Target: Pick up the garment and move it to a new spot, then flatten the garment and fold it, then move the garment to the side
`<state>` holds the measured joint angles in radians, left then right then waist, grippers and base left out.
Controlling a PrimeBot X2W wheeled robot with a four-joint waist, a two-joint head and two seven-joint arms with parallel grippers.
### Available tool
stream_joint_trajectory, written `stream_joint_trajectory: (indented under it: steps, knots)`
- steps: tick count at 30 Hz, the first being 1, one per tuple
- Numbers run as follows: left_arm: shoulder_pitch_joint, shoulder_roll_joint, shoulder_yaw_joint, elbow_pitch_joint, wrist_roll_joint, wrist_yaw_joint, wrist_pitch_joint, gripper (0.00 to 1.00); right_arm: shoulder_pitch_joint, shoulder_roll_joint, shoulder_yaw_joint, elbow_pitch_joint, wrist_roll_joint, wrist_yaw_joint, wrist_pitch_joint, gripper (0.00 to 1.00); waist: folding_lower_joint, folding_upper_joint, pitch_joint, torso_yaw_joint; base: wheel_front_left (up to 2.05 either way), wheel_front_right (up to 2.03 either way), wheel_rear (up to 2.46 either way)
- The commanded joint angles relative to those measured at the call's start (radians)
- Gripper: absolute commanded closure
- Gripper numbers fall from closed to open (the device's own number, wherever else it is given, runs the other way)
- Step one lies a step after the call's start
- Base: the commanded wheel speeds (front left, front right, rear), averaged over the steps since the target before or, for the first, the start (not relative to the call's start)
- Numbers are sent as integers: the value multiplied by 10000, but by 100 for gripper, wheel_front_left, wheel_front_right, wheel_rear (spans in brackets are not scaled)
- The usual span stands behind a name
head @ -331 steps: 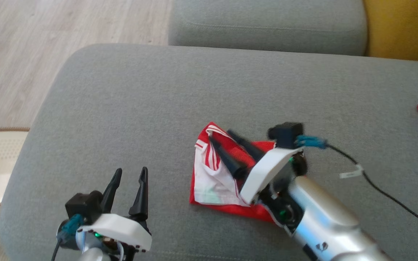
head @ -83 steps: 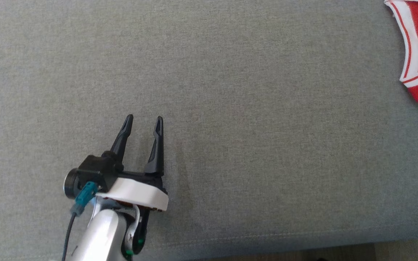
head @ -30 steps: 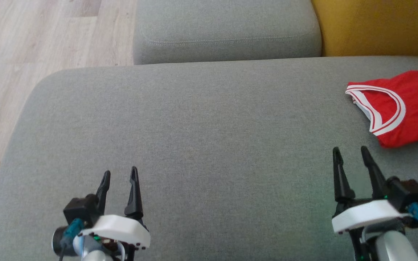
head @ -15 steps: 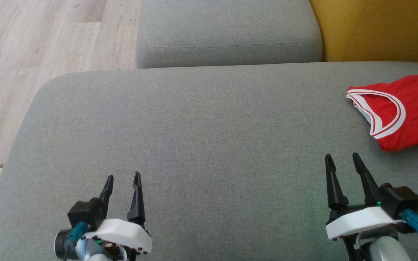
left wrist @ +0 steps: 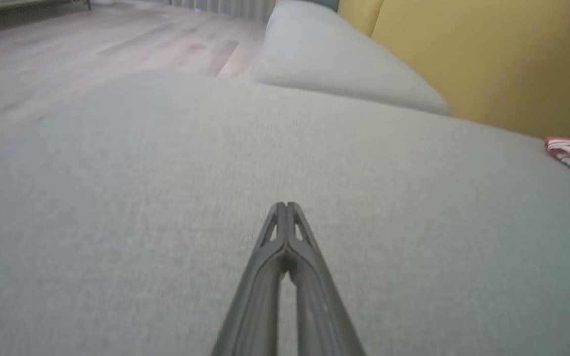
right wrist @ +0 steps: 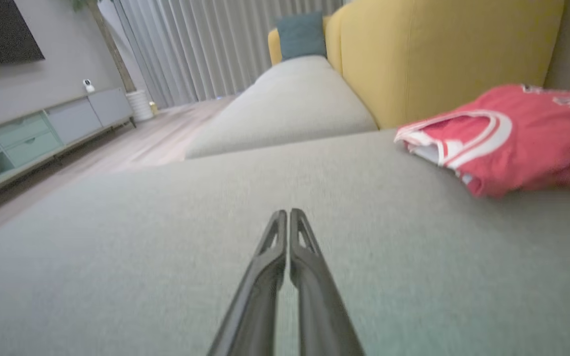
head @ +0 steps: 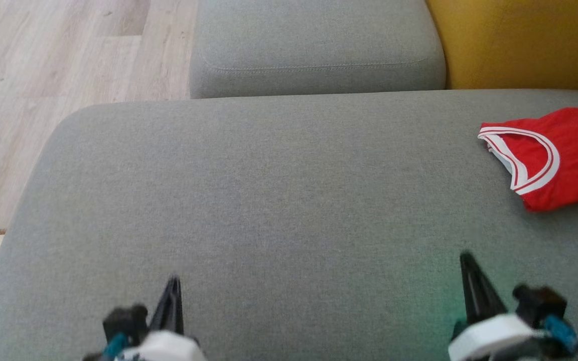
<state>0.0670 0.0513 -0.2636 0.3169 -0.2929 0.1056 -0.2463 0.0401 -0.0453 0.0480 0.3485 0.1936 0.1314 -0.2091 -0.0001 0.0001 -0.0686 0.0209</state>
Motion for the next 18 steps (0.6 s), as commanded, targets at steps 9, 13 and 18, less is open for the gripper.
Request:
stream_joint_trajectory:
  steps: [9, 13, 18]
  knots:
    - [-187, 39, 230, -149, -1035, -171, 222, 100, -173, -5, -127, -162, 1064, -1, 242, 100, 1, -1, 54, -16, 0, 0, 0]
    - [-244, 55, 330, -158, -1475, -249, 321, 100, -217, -7, -179, -194, 1516, -1, 345, 100, 1, -1, 77, -23, 0, 0, 0]
    - [-315, 72, 455, -170, -2022, -345, 446, 100, -273, -9, -243, -232, 2082, -1, 475, 100, 1, -1, 105, -31, 0, 0, 0]
